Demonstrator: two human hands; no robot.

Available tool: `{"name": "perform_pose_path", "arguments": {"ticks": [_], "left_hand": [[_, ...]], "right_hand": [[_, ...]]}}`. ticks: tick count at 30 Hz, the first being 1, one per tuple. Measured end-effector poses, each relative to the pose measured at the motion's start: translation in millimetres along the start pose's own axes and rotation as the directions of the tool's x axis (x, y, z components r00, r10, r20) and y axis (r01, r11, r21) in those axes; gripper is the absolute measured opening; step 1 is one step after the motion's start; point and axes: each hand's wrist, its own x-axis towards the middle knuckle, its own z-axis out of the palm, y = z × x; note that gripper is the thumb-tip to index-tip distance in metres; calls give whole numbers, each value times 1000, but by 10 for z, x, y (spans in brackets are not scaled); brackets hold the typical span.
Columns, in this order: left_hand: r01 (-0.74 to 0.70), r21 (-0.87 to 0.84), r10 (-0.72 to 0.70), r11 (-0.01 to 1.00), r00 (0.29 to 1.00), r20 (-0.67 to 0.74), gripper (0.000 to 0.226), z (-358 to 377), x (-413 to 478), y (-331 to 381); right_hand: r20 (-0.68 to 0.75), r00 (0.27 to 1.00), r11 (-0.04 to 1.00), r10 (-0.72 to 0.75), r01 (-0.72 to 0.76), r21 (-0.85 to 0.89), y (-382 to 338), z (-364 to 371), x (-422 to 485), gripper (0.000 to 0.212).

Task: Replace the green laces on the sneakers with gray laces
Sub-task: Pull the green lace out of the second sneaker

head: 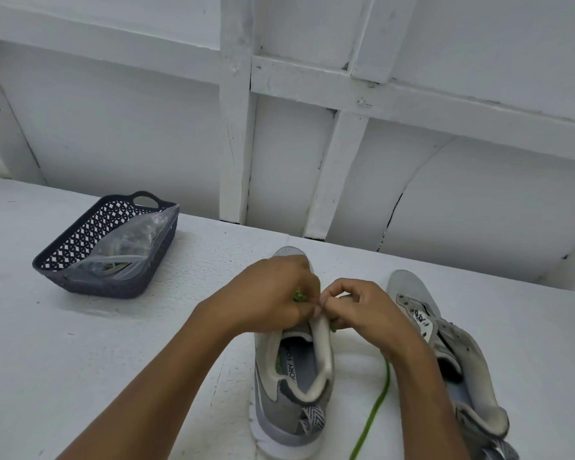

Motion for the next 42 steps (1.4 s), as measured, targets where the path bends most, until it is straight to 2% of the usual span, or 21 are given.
{"name": "perform_pose_path", "arguments": {"ticks": [2,4,6,8,9,10,11,13,15,17,20,22,24,26,28,30,32,34,36,38,42], "left_hand": [[-15,-93,9,996,998,-63,6,-31,2,-48],[-34,-354,-20,935,989,-146,8,-85,-9,-82],[-114,-681,-64,724,971,-230,12,-166,-39,-97],[-168,-881,-118,441,963,-243,18,-241,-69,-108],[-168,-918,-134,359,964,-229,18,-266,-83,-118],[-149,-926,-149,347,966,-212,18,-276,-92,-132],[-119,-913,-160,391,968,-195,18,-273,-94,-149],[-33,-768,-149,639,975,-166,17,-240,-80,-156],[46,-449,-104,893,989,-107,14,-186,-64,-111],[81,-127,-83,989,997,-9,19,-107,-56,-52],[62,-12,-62,998,998,32,17,-25,-21,-32],[13,-60,-13,998,1000,2,10,-22,-12,-36],[1,-207,-12,978,998,-53,8,-65,-14,-63],[23,-389,-73,921,991,-115,12,-135,-37,-106],[52,-472,-170,880,962,-212,13,-201,-61,-157],[94,-453,-262,886,910,-323,13,-268,-88,-216],[152,-351,-279,924,896,-345,13,-325,-116,-273],[203,-231,-254,952,943,-215,17,-348,-145,-332],[238,-152,-243,959,970,-16,30,-322,-171,-331],[255,-102,-241,962,962,125,46,-269,-167,-279],[251,-77,-233,965,955,185,52,-172,-89,-184]], "right_hand": [[0,1000,1000,9,-9,13,0,-3,-6,39],[-6,1000,1000,19,-19,17,6,-10,-14,37],[-12,1000,999,23,-23,28,20,-14,-17,32],[-15,1000,1000,15,-15,20,40,-20,-9,20],[-16,1000,1000,10,-10,13,48,-19,0,12],[-14,1000,1000,8,-8,6,53,-18,7,8],[-13,1000,1000,5,-5,-2,58,-17,16,8],[-7,1000,1000,-3,3,-12,47,-11,23,8],[-2,1000,1000,-5,5,-12,32,-4,24,9],[-4,1000,1000,2,-2,-5,25,3,13,20],[-5,1000,1000,6,-6,19,38,-1,-7,25],[-6,1000,1000,1,-1,13,49,-3,-6,14],[-22,1000,1000,-5,5,5,54,-2,-3,9],[-32,999,1000,0,1,14,58,4,-1,10],[-36,999,1000,5,-4,27,59,3,-1,10],[-37,999,1000,12,-11,23,70,6,9,10],[-30,1000,1000,2,-2,-6,63,25,14,11],[-11,1000,996,-19,18,-83,49,66,35,31],[14,1000,974,-27,29,-223,44,116,66,49],[17,999,960,-33,36,-279,56,146,107,41],[19,998,975,-56,59,-212,96,118,121,19]]}}
